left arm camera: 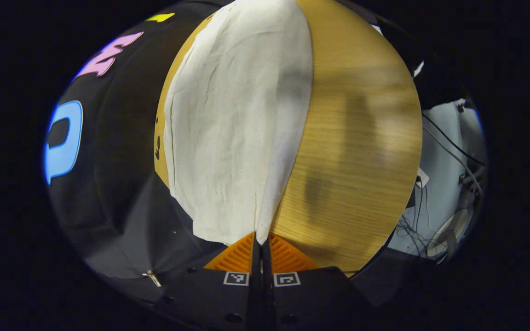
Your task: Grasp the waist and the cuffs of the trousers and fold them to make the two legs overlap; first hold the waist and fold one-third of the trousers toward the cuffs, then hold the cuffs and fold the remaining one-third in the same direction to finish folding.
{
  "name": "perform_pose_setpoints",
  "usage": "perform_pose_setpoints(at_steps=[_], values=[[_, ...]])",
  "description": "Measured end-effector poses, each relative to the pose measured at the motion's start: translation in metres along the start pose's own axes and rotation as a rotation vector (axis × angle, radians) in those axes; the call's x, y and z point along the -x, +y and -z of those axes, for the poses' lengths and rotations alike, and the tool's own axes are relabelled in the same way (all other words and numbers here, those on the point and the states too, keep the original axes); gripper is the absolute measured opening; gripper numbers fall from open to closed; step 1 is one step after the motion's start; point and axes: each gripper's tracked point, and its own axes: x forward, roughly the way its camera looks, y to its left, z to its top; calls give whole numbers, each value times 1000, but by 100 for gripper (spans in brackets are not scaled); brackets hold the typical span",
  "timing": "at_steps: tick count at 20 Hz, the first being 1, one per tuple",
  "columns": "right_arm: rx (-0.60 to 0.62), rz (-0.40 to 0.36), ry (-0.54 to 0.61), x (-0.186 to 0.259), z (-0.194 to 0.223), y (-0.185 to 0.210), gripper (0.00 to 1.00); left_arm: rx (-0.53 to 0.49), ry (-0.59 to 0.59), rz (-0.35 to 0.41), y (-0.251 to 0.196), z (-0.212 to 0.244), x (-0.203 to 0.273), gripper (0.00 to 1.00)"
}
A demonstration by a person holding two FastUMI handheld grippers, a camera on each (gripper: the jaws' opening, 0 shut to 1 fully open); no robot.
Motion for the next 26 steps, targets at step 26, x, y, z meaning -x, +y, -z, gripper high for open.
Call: perform_pose_setpoints(at_steps=[26], values=[[-486,237,39,11,10,-189,8,549,-68,-229,163,-55,-8,5]])
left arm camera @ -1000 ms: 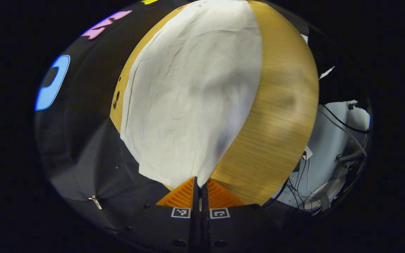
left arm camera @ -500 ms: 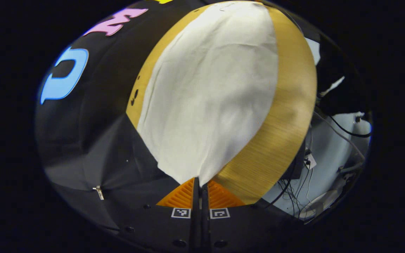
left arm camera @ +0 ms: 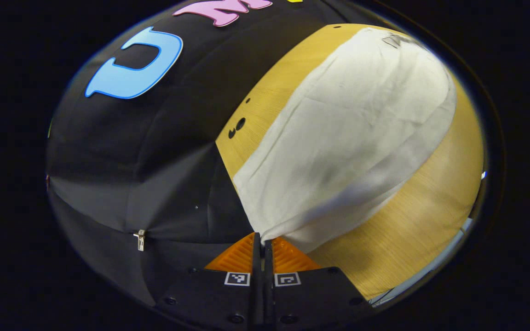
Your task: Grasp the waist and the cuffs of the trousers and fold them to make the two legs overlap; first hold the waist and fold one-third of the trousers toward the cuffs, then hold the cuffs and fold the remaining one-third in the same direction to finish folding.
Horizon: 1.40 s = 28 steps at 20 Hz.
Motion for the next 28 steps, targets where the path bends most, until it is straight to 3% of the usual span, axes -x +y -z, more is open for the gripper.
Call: perform_pose_setpoints(at_steps=[1,2,5,7,9,10,11,12,16,18,25,26,27,28], values=[[-10,7,17,-8,2,-6,8,26,0,0,5,-6,-8,10],[-23,13,34,-16,4,-11,8,53,-2,-2,7,-15,-17,5],[-71,23,78,-38,11,-25,8,119,-2,-2,13,-36,-38,5],[-83,-45,60,-40,14,-10,8,88,4,10,12,-43,-48,5],[-2,-63,23,-22,25,0,8,76,9,20,9,-42,-52,5],[21,-107,-1,-9,32,20,8,80,14,23,9,-39,-52,5],[58,-163,-19,1,41,43,13,82,19,21,10,-36,-53,5],[125,-184,-25,14,51,59,51,82,27,21,10,-33,-54,5],[371,-214,-74,44,73,106,50,68,43,27,8,-28,-56,5],[392,-264,-63,45,82,123,55,59,43,28,7,-30,-57,5],[456,-331,-81,45,88,151,57,48,50,24,7,-30,-57,5],[508,-314,-67,34,91,154,59,50,54,23,6,-29,-57,5],[567,-236,-119,23,77,147,59,52,55,22,6,-29,-57,5],[585,-211,-122,17,75,145,42,52,57,20,5,-28,-57,5]])
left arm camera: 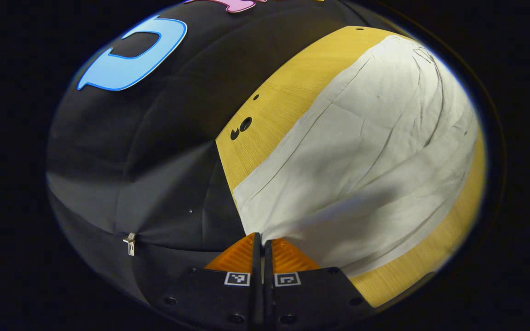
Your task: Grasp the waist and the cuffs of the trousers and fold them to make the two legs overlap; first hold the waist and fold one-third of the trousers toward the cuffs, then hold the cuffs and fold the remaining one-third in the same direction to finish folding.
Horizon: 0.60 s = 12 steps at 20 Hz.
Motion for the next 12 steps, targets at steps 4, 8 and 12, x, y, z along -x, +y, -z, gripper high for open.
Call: perform_pose_setpoints(at_steps=[4,8,12], values=[[-231,-71,24,1,-2,-2,13,10,5,-12,0,6,1,5],[-527,-40,-47,30,-19,-82,6,69,7,-11,9,6,9,5],[-855,4,-46,-6,9,-194,6,130,32,-28,28,-2,-1,5]])
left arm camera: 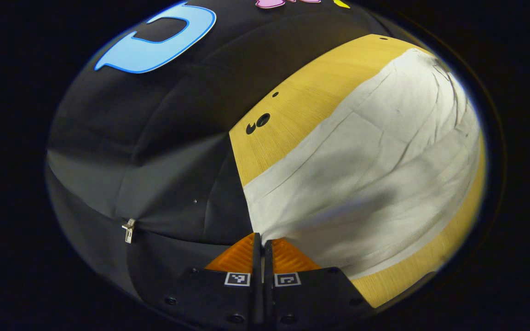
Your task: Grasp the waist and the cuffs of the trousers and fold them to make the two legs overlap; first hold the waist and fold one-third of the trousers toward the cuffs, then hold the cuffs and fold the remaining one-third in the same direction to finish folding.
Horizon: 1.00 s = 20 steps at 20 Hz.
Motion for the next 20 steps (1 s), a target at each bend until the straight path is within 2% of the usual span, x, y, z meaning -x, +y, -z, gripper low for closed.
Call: perform_pose_setpoints(at_steps=[1,4,5,6,8,14,15,16,18,19,20], values=[[-22,21,26,-29,-1,-19,6,15,6,-9,8,-7,-11,5],[2,20,84,-73,11,-21,6,5,7,-29,21,-22,-28,5],[17,17,92,-84,11,-20,6,10,4,-29,23,-28,-35,10],[30,16,102,-94,13,-18,6,21,3,-28,23,-33,-41,5],[34,17,129,-113,18,-18,6,23,19,-23,19,-38,-58,5],[-66,38,199,-146,30,-29,7,15,69,-12,1,-28,-93,5],[-83,50,214,-147,32,-32,12,10,79,-20,3,-26,-97,10],[-98,71,223,-148,35,-38,23,8,83,-29,4,-24,-99,5],[-143,102,222,-145,35,-46,41,6,88,-45,6,-22,-100,5],[-167,118,216,-142,35,-50,45,7,86,-55,7,-24,-100,5],[-188,125,202,-138,33,-54,53,19,80,-48,5,-24,-96,6]])
